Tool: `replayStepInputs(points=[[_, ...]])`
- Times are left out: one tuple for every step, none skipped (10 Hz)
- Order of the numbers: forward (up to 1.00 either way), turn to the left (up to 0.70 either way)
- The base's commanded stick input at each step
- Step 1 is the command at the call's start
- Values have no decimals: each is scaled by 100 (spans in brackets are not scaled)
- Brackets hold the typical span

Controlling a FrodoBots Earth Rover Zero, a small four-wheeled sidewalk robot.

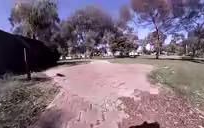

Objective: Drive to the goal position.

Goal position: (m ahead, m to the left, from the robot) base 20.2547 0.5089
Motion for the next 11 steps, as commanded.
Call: replayStepInputs(points=[[70,1],[70,2],[70,33],[70,34],[70,35],[70,0],[70,0],[70,0],[70,0],[70,0],[70,0]])
